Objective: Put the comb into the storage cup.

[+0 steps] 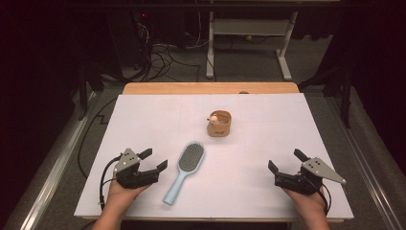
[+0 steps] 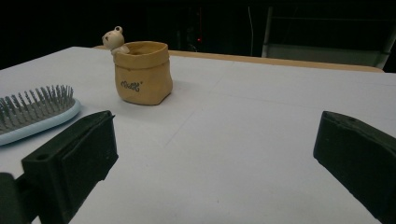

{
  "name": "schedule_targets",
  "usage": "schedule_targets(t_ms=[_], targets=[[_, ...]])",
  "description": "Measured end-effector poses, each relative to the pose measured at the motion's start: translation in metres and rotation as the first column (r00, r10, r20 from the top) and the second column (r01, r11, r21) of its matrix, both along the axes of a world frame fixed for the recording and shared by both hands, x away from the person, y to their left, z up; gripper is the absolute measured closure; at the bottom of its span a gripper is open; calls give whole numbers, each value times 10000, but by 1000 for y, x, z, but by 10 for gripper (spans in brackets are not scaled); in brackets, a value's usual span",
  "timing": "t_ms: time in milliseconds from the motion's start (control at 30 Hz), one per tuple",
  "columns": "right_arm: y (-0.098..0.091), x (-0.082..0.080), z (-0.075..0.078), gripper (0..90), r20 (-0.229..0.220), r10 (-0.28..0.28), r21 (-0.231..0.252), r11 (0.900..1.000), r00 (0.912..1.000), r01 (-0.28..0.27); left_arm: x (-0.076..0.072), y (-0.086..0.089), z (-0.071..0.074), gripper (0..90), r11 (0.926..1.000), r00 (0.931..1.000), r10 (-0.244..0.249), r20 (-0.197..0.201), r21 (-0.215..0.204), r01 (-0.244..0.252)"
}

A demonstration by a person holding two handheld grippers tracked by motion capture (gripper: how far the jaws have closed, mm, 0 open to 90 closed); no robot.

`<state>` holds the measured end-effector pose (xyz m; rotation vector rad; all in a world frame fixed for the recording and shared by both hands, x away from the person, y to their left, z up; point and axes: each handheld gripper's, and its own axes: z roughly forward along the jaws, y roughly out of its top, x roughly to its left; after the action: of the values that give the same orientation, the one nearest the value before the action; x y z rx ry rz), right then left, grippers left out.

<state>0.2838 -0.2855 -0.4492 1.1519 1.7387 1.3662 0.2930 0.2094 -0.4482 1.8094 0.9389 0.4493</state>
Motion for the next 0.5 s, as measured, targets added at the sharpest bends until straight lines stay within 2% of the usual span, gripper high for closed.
schedule_targets(t_ms=[133, 200, 500], targets=[[0, 0, 0, 2, -13, -8, 6, 10000, 10000, 8, 1, 0, 3, 227, 9998, 9999, 136, 70, 113, -137], [0, 0, 0, 2, -14, -15, 7, 10000, 10000, 15, 1, 0, 4, 208, 9999, 10000, 20, 67, 159, -21], [-1, -1, 1, 2, 15, -26, -3, 10000, 10000, 26, 3, -6, 3, 68, 9985, 10000, -4, -72, 549, 8]])
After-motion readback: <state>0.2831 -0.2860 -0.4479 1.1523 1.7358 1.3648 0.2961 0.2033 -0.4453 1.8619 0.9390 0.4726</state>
